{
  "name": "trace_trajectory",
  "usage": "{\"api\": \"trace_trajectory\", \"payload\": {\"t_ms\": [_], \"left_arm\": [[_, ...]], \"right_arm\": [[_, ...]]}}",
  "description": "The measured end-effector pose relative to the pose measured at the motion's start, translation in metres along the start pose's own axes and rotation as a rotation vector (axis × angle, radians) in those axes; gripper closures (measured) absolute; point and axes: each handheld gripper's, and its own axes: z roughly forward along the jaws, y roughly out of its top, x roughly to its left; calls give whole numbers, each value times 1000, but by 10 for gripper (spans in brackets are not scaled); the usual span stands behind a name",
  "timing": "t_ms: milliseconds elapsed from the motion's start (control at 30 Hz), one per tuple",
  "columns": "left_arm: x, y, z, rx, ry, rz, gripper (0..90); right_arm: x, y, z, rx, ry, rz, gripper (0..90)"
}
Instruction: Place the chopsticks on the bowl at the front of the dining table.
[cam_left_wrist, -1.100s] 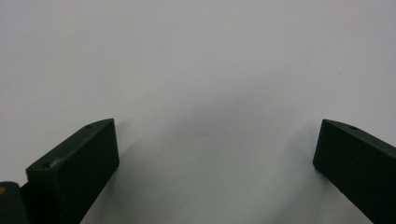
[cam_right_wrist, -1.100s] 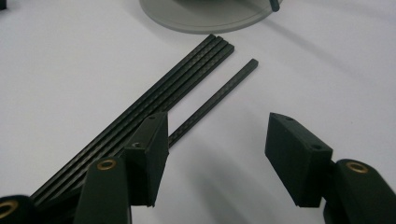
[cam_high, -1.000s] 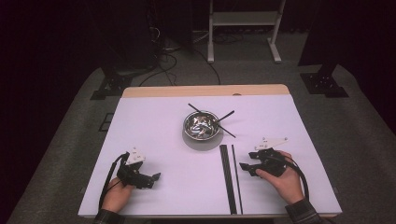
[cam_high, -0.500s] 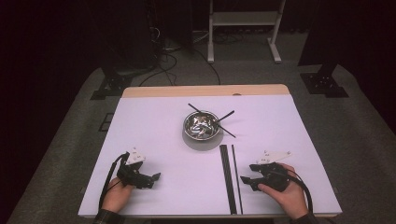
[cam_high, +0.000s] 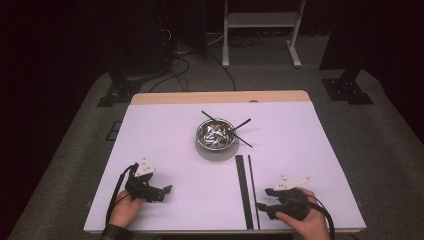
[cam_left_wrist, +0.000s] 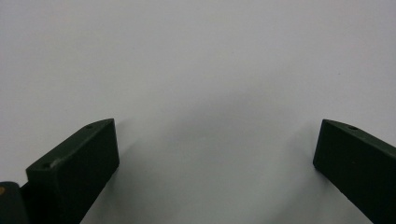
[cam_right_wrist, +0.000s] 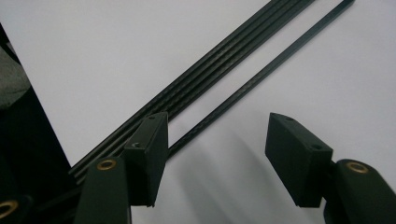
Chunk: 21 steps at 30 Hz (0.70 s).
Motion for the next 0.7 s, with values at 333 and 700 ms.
{"api": "trace_trajectory", "payload": {"t_ms": [333, 700], "left_arm": [[0, 0, 0, 0, 0, 0, 0], [0, 0, 0, 0, 0, 0, 0]], "right_arm": [[11, -1, 7, 39, -28, -60, 381], [8, -3, 6, 57, -60, -76, 376]]}}
